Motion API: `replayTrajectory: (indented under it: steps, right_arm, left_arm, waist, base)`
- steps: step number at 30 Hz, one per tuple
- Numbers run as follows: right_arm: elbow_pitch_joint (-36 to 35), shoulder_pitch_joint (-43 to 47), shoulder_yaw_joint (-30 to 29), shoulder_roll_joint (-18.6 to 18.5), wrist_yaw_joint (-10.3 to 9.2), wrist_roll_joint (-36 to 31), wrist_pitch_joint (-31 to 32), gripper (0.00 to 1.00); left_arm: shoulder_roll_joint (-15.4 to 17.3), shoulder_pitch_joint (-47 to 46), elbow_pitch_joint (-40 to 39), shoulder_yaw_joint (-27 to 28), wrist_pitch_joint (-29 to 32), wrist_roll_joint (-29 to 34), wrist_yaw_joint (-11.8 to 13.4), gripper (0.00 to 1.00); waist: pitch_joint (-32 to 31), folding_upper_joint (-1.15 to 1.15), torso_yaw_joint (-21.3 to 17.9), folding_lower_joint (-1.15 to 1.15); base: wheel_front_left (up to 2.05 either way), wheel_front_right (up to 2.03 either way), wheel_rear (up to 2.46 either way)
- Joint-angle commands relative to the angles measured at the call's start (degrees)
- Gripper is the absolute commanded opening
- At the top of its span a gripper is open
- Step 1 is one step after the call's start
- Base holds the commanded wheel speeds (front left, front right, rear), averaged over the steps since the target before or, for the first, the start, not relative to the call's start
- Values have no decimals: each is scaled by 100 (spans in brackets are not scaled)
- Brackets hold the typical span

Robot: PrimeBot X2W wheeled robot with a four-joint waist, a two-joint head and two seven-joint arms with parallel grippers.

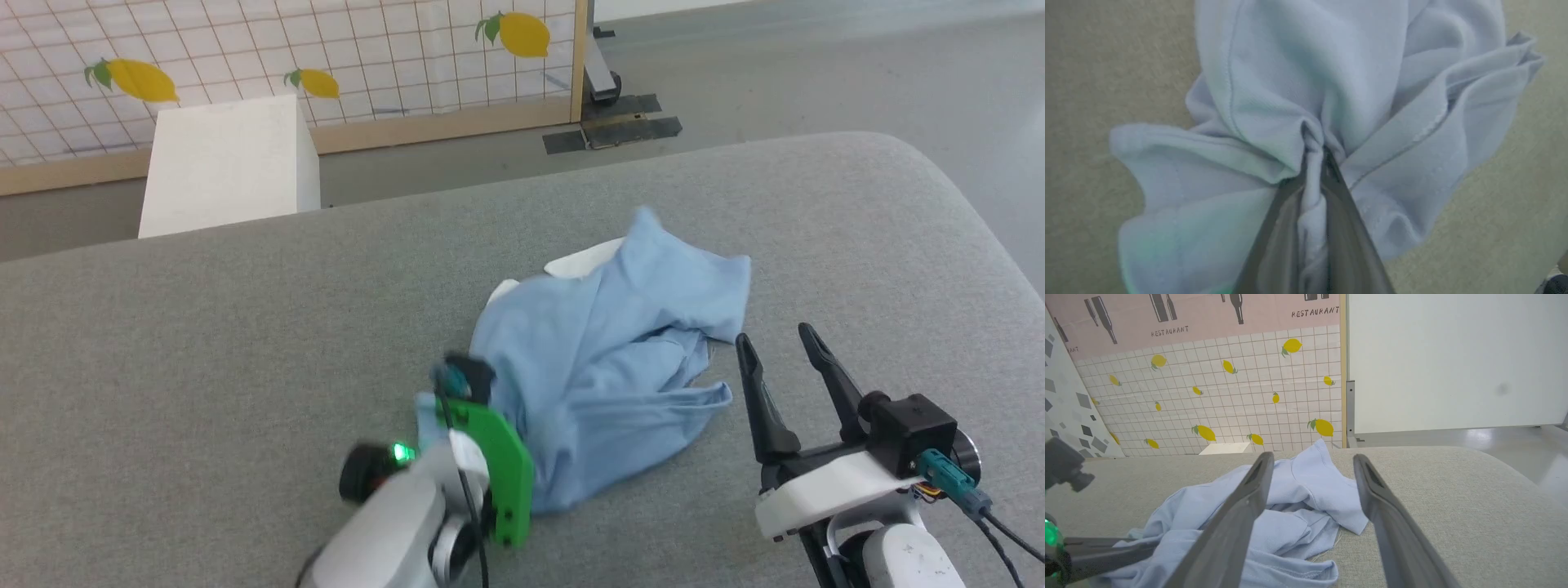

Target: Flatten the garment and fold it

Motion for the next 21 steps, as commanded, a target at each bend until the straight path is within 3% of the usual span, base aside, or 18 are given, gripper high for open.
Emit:
replayTrajectory:
  steps: [1,3,4,5,7,15,21]
  right_arm:
    - [-5,67,-3,2,-9,-8,19,100]
    - [9,75,21,2,-9,-10,32,100]
    - [15,78,40,2,-9,-10,45,100]
    - [20,79,53,2,-9,-10,54,100]
    - [15,80,58,2,-9,-5,71,100]
    - [-62,65,-278,2,-9,-41,133,100]
    - [247,-420,-892,2,-9,-70,638,100]
  left_arm:
    - [38,168,35,-53,214,-105,-65,0]
    - [31,373,3,-48,412,-264,-82,0]
    - [34,478,-73,-7,397,-335,-70,25]
    - [50,554,-161,46,292,-355,-20,96]
    - [100,701,-430,173,-142,-330,78,100]
    - [340,1222,-1680,1119,-3082,1,515,100]
    - [524,1545,-2383,1754,-3448,462,787,100]
  waist:
    - [26,0,4,0]
    - [9,0,14,0]
    - [-9,0,10,0]
    - [-23,0,6,0]
    - [-41,0,13,0]
    - [-19,0,256,0]
    - [245,0,601,0]
  base:
    - [0,0,0]
    - [0,0,0]
    - [0,0,0]
    - [0,0,0]
    - [0,0,0]
    - [0,0,0]
    - [0,0,0]
